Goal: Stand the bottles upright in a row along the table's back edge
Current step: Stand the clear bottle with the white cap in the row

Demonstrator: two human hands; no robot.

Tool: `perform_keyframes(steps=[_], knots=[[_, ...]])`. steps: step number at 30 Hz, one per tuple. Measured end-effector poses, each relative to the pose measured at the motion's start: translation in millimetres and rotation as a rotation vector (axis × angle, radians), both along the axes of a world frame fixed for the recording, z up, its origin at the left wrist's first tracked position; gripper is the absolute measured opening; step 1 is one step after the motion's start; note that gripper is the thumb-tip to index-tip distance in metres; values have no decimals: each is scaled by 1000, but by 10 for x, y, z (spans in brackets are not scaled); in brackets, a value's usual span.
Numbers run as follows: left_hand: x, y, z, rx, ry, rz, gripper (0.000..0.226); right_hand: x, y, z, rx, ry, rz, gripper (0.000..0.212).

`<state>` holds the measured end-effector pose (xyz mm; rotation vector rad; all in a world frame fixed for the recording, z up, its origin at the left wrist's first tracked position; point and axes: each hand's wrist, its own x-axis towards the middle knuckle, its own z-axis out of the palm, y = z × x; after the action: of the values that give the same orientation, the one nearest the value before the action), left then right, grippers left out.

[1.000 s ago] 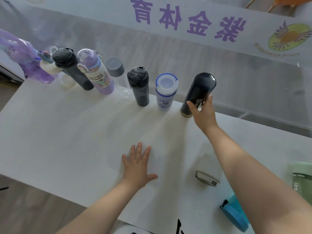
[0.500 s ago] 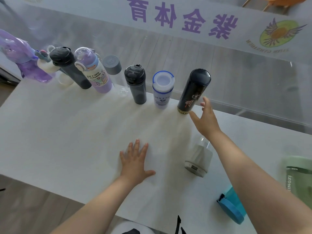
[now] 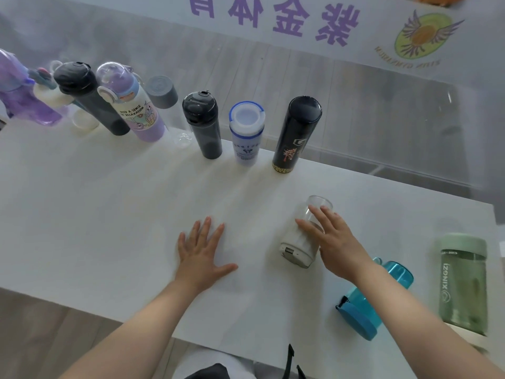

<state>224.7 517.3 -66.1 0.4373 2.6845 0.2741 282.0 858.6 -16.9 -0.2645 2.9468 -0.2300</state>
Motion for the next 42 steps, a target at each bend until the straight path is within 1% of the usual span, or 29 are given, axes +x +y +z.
perform_keyframes(steps=[3,7,10,12,15,20,23,24,26,28,31,36,42], knots=[[18,-15,-36,0,35,-11,102,6,-35,-73,-10,7,13,93],[39,-17,-87,-10,81,-14,97,11,-66,-73,-33,86,17,88],[53,-14,-122,-9,105,-4,91,42,-104,-19,-109,127,-38,88],[62,-10,-138,-9,123,-1,85,85,-148,53,-194,110,-118,91],[77,-10,-153,-13,149,0,80,152,-207,162,-379,63,-306,92],[85,-8,-178,-9,173,-1,70,209,-266,267,-726,39,-582,78],[85,-1,-182,-9,186,6,65,267,-287,252,-832,4,-740,69],[87,-1,-180,-2,192,9,64,286,-288,234,-852,2,-784,65],[86,4,-172,9,200,10,63,312,-277,199,-829,17,-826,59],[84,6,-164,9,206,14,62,300,-277,181,-798,34,-826,55],[84,7,-162,17,203,23,61,217,-282,150,-804,41,-831,53],[80,12,-153,24,207,34,60,-58,-199,140,-827,42,-846,55],[70,2,-153,29,193,46,60,-508,-20,151,-949,69,-884,71]])
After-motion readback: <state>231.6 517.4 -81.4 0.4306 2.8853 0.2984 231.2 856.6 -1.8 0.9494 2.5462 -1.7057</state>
